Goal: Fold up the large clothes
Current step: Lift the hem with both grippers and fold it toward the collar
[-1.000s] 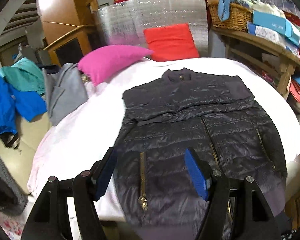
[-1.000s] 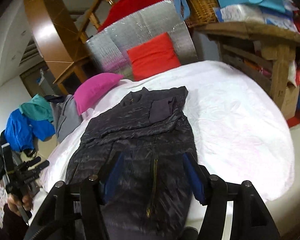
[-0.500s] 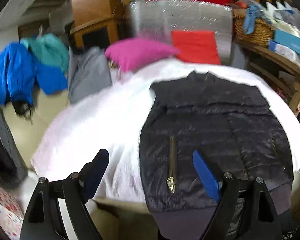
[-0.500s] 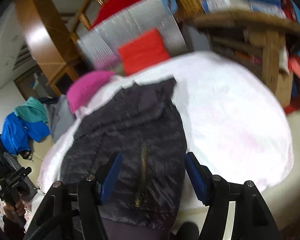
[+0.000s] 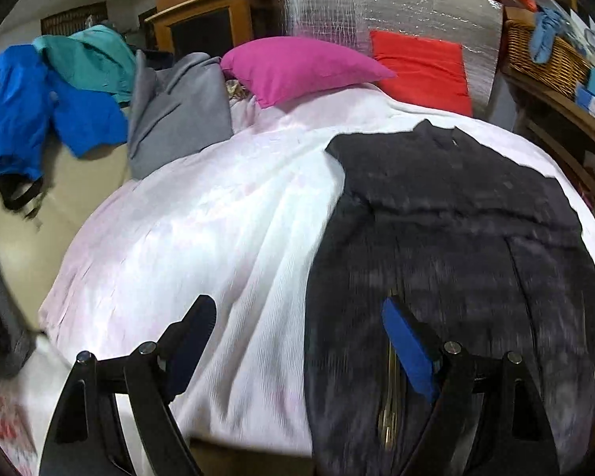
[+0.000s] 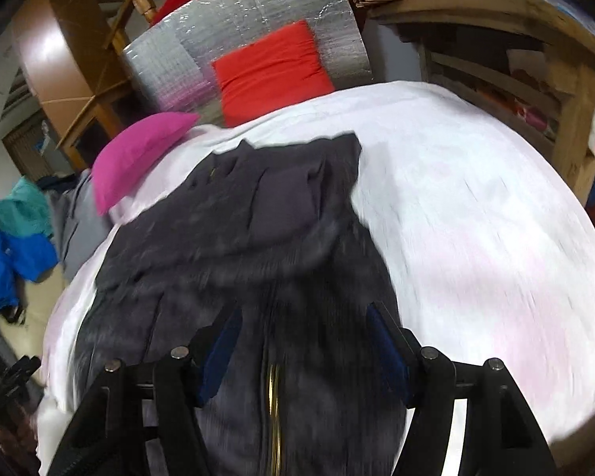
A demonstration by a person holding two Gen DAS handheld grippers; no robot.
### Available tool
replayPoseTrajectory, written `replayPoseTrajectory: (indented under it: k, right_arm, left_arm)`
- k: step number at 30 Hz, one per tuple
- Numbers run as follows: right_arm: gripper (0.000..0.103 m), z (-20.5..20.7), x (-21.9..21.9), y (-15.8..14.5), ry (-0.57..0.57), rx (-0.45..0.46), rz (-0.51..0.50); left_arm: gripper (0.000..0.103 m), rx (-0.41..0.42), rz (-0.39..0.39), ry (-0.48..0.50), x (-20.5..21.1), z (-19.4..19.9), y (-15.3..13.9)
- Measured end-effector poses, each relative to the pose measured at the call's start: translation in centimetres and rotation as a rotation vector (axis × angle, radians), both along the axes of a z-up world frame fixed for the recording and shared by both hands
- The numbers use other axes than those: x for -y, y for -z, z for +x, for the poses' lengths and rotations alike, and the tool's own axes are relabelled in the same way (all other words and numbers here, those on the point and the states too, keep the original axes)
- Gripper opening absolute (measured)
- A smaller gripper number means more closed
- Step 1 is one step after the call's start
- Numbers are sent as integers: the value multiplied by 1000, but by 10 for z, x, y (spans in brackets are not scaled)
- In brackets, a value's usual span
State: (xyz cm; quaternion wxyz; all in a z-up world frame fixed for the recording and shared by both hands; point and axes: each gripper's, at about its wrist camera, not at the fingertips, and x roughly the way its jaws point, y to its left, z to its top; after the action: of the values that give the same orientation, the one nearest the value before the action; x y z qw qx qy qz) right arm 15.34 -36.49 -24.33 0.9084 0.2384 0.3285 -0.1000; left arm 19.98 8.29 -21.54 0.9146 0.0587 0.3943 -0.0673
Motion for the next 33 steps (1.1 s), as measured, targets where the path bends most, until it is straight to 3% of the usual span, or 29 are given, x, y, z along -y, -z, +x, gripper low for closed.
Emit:
replayPoseTrajectory:
  k: [5,9,15,17,18,19,20,21,24,25,28,31,33]
  right_arm:
    - [69,70,56,9,50,-15,96]
    - [69,111,85,31,46,-54,177]
    - [70,150,104,64,2,-41,353]
    - [70,156,96,64,-18,-25,346]
    - [64,158,89,62,-27,-29,315]
    - [54,160,80,57,-47,-25,271]
    - [44,162,73,51,-48,-27,220]
    - [36,162,67,43,-47,-25,164]
    - [29,152,54,21,-47,35,57]
    - [29,151,53,23,-39,44,43]
    - [31,163,51,48,-29,-71,46]
    - [38,148,49,33,-25,-49,88]
    - [68,127,50,20,-33,2,127]
  left_arm:
    - [86,-19,14,15,30,88,5]
    - [86,-113,-83,42,53,160,21]
    - [86,-212,-220,40,70,216,44]
    - [85,-271,-243,42,77,230,55]
    - [73,-297,-257,31,79,237,62]
    - [48,-312,-277,27,80,239,66]
    - [38,-345,-321,39,81,243,72]
    - [35,-359,-333,34,82,244,74]
    - [33,-313,-296,17,88,239,68]
    - [34,-300,-269,14,91,237,69]
    - [39,-312,-203,12,100,230,79]
    - [40,-296,-182,33,99,212,58]
    - [42,-264,-163,75,95,191,40]
